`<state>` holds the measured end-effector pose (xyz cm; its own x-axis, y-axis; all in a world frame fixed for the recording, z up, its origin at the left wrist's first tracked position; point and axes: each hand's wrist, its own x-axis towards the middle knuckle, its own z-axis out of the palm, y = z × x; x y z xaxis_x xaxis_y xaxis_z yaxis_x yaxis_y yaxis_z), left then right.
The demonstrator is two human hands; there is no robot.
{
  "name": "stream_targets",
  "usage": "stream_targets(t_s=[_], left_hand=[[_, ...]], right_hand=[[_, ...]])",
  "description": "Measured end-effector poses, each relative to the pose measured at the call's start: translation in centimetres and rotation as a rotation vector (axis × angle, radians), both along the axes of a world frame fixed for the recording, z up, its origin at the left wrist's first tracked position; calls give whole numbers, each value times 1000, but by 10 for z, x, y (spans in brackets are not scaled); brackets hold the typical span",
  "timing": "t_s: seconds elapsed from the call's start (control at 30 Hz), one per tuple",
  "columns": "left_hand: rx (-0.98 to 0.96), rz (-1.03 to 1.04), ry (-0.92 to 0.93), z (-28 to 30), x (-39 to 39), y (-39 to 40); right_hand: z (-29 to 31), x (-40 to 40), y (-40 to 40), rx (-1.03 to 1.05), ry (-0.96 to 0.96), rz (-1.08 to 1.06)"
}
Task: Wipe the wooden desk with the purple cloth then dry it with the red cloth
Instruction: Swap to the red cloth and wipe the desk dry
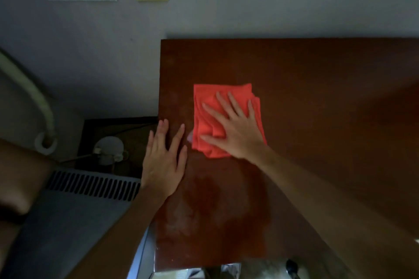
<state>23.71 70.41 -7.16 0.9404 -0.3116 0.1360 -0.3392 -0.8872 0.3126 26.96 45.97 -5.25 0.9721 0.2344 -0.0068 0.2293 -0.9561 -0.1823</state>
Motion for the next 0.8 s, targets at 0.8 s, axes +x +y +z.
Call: stream_targets(t_s=[0.8], left_hand=[[-251, 48, -128, 20, -10, 4]], right_hand=[[8, 56, 49, -32, 47, -14]])
